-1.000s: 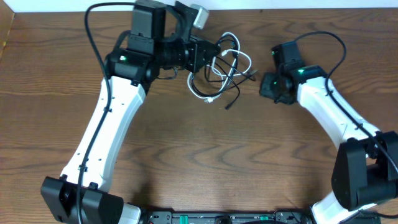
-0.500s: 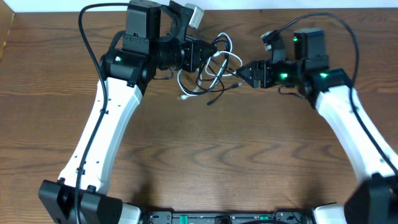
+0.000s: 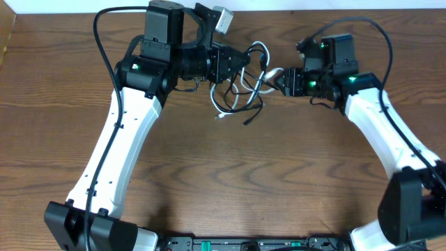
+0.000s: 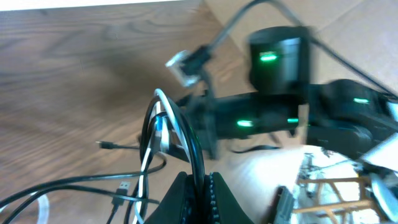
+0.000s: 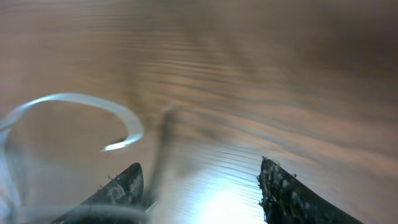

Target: Untangle cables

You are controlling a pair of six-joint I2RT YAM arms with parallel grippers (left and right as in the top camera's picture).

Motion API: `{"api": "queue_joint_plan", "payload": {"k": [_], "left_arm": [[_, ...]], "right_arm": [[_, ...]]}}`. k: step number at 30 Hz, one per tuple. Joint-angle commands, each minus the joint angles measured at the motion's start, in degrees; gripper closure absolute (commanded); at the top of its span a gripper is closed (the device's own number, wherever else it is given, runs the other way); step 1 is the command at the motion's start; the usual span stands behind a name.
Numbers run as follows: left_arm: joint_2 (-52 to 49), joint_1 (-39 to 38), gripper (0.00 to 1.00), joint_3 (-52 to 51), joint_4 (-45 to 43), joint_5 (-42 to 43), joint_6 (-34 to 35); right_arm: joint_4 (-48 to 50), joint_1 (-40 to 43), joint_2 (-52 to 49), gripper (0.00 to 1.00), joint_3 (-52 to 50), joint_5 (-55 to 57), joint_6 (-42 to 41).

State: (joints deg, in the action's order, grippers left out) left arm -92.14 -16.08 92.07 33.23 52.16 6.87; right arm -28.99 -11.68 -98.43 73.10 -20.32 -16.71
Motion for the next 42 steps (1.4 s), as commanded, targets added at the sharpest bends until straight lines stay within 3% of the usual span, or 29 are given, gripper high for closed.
{"api": "queue_joint_plan", "payload": {"k": [1,7,14,16,21,25,32,36,42], "left_arm": [[1.73,-0.02,0.93,0.11,-0.07,6.62,1.20],[2.08,0.20,0.92,0.11,-1.90,7.32,1.20],[5.73,2.05,0.93,0.11,-11.61,7.37,3.69],[6.91,2.29,0.93,0.11,-14.51,7.37,4.02],[9.90,1.79,0.93,0.11,-21.68,7.41,5.77],[11.45,1.49,0.93,0.11,-23.32,7.39,5.88],[10.99,1.53,0.93,0.09,-23.10,7.39,5.92],[10.88,1.01,0.92,0.04,-23.06,7.41,6.25],[10.91,-0.74,0.93,0.04,-23.08,7.41,6.38]], "right_arm": [[-1.62,1.09,-2.05,0.44,0.28,14.64,-8.57],[-7.69,2.47,-2.73,0.41,0.28,16.50,-8.57],[-17.11,5.86,-2.73,0.38,0.28,16.57,-4.92],[-16.41,7.10,-2.34,0.35,0.92,9.14,1.70],[-13.22,9.86,2.86,0.28,4.81,-24.92,20.70],[-9.57,9.81,9.29,0.24,7.63,-30.84,20.87],[-6.43,7.04,19.34,0.21,8.22,-31.47,20.11],[-3.17,4.39,19.08,0.21,8.20,-29.59,15.91],[1.46,-1.05,13.25,0.28,8.20,-16.50,6.03]]}}
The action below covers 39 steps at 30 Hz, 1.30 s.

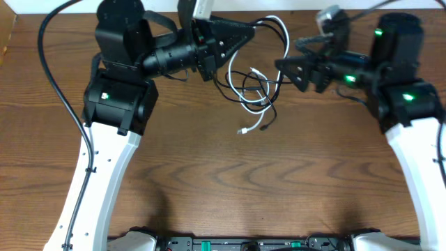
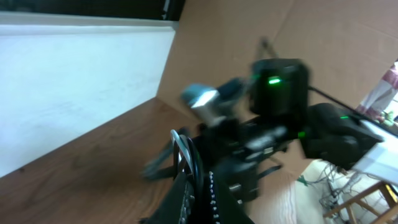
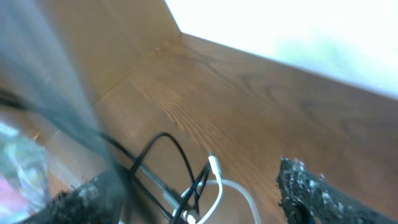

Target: Untangle cables

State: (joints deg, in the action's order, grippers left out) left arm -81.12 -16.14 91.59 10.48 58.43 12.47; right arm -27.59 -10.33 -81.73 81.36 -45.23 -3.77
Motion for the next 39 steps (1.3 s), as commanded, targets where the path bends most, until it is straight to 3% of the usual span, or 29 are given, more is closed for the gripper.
{"api": "queue_joint_plan", "payload": {"k": [1,7,14,20,27,34,39], "left_arm": [[-0.09,-0.68,0.92,0.52,-0.35,1.11,0.92],[0.37,-0.46,0.93,0.55,-2.19,1.05,3.96],[1.62,4.79,0.93,0.55,-2.97,0.92,4.42],[1.29,9.64,0.93,0.52,2.86,0.24,4.07],[1.29,12.33,0.93,0.52,14.93,-8.98,0.94],[1.16,11.76,0.93,0.52,24.20,-14.58,-1.29],[0.39,11.67,0.92,0.52,28.50,-14.62,-5.86]], "right_arm": [[-0.42,-3.02,-4.44,0.30,-0.07,10.95,-8.26],[-10.82,-5.27,-12.70,0.33,-0.09,30.97,-19.87],[-23.47,-3.69,-17.35,0.32,-0.09,35.01,-17.25],[-27.76,-3.10,-17.40,0.29,-0.09,35.01,-10.36],[-28.74,-2.99,-17.40,0.29,-0.09,34.10,-2.38],[-26.51,-1.66,-17.33,0.30,-0.04,17.16,6.03],[-24.02,-1.18,-17.33,0.30,-0.04,13.11,5.97]]}}
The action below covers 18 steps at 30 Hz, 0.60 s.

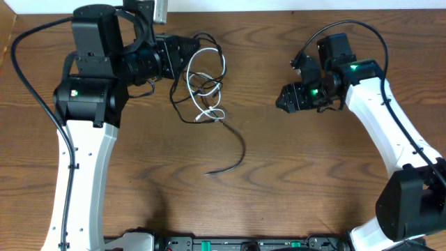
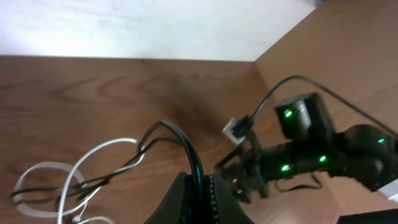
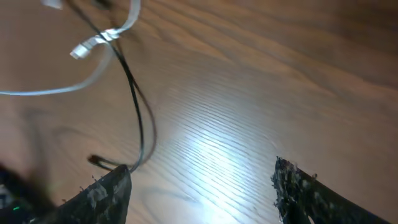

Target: Untangle cables

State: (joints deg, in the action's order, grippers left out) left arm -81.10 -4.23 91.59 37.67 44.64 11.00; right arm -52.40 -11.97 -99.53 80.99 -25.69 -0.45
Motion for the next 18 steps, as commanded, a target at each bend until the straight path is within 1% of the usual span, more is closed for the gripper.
{"api": "queue_joint_plan", "payload": {"k": [1,5,8,11,13,15,18], "left_arm": [[0.15,-0.24,0.92,0.52,2.10,-0.83,-5.11],[-1.53,-0.24,0.93,0.52,7.96,-2.38,-9.90],[-3.41,-0.61,0.93,0.52,12.57,-4.85,-12.46],[-4.83,-1.88,0.93,0.52,14.47,-4.81,-14.75],[-5.40,-3.52,0.92,0.52,14.78,-3.96,-18.43],[-5.55,-5.09,0.93,0.52,14.78,-1.40,-22.93],[-5.55,-7.52,0.92,0.52,14.69,1.25,-28.33]], "right_arm": [[1.03,0.31,0.46,0.29,0.33,-6.36,2.69],[2.97,-0.66,0.15,0.29,0.20,-5.55,2.62],[5.18,-1.64,-0.39,0.31,0.09,-2.51,-1.66],[7.37,-2.27,-0.61,0.30,0.00,-3.04,-2.78],[8.41,-2.38,-0.61,0.29,0.00,-3.15,-2.78],[8.68,-2.38,-0.61,0.28,0.00,-3.52,-2.73],[8.98,-2.38,-0.61,0.25,0.00,-6.47,-1.86]]}}
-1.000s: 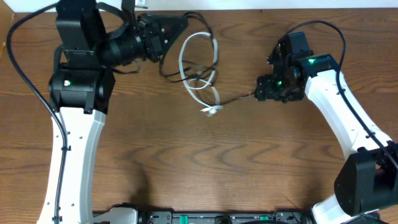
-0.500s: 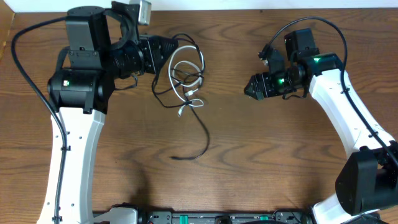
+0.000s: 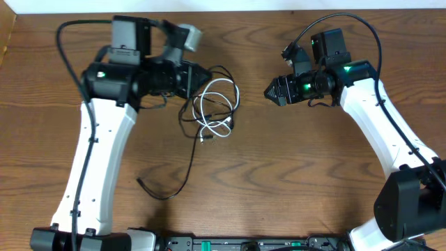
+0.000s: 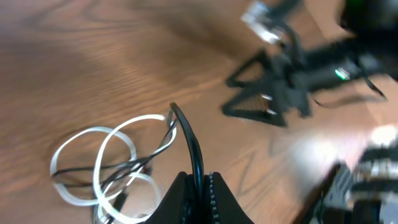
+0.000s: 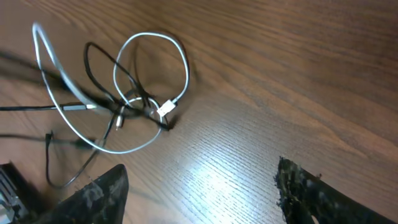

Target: Untangle cables

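Observation:
A tangle of white and black cables (image 3: 214, 109) lies on the wooden table, just right of my left gripper (image 3: 199, 75). That gripper is shut on a loop of the black cable (image 4: 189, 144). The white loops (image 4: 104, 167) lie below and to its left in the left wrist view. The black cable's tail (image 3: 182, 171) runs toward the front and ends at a plug (image 3: 139, 183). My right gripper (image 3: 268, 92) is open and holds nothing, a short way right of the tangle. In its own view, the knot (image 5: 134, 106) lies ahead of the right gripper (image 5: 202, 199).
The wooden table (image 3: 293, 188) has a pale wall along its back edge (image 3: 237, 5). My left arm (image 3: 97, 153) and right arm (image 3: 380, 132) reach in from the front corners.
My left gripper, still shut on the black cable, sits a little further right and lower. The tangle now rests on the table and the black tail's end lies further left. The right gripper shifted slightly toward the tangle.
Both grippers were first close together at the tangle at the back middle, the left shut on the black cable. Then both were high with the tangle hanging between them. Later the left held it at the left, the right open and apart. Now the tangle rests looser on the table.

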You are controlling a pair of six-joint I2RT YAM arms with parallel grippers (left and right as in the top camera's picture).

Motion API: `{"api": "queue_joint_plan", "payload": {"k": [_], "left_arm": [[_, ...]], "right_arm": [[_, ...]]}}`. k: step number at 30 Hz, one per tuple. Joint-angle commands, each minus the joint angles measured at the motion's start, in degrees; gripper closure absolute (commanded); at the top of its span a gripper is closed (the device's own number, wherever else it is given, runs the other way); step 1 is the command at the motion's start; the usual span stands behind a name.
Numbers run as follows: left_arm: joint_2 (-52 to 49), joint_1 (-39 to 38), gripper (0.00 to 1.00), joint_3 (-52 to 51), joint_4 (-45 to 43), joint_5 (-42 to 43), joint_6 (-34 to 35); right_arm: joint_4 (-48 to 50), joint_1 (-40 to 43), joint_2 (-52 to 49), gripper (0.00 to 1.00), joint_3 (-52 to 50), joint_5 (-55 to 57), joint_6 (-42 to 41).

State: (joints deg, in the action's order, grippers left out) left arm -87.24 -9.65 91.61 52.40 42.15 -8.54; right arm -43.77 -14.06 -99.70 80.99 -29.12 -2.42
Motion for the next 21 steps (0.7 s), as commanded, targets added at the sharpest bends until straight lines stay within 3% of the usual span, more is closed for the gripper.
{"api": "queue_joint_plan", "payload": {"k": [1,4,8,21], "left_arm": [[0.59,-2.91,0.93,0.50,-0.22,3.67,-9.70],[0.44,-4.57,0.92,0.50,-0.72,3.67,-10.08],[0.37,-5.25,0.93,0.50,-0.81,3.67,-10.05],[0.37,-5.33,0.93,0.50,-0.85,3.67,-10.05]], "right_arm": [[0.59,-0.28,-0.44,0.24,0.00,-3.98,0.74],[0.87,-0.28,-0.44,0.18,0.00,-3.89,1.27],[1.05,-0.31,-0.44,0.01,0.00,-2.23,1.22],[0.52,-0.28,-0.44,0.01,0.00,-0.79,1.20]]}}
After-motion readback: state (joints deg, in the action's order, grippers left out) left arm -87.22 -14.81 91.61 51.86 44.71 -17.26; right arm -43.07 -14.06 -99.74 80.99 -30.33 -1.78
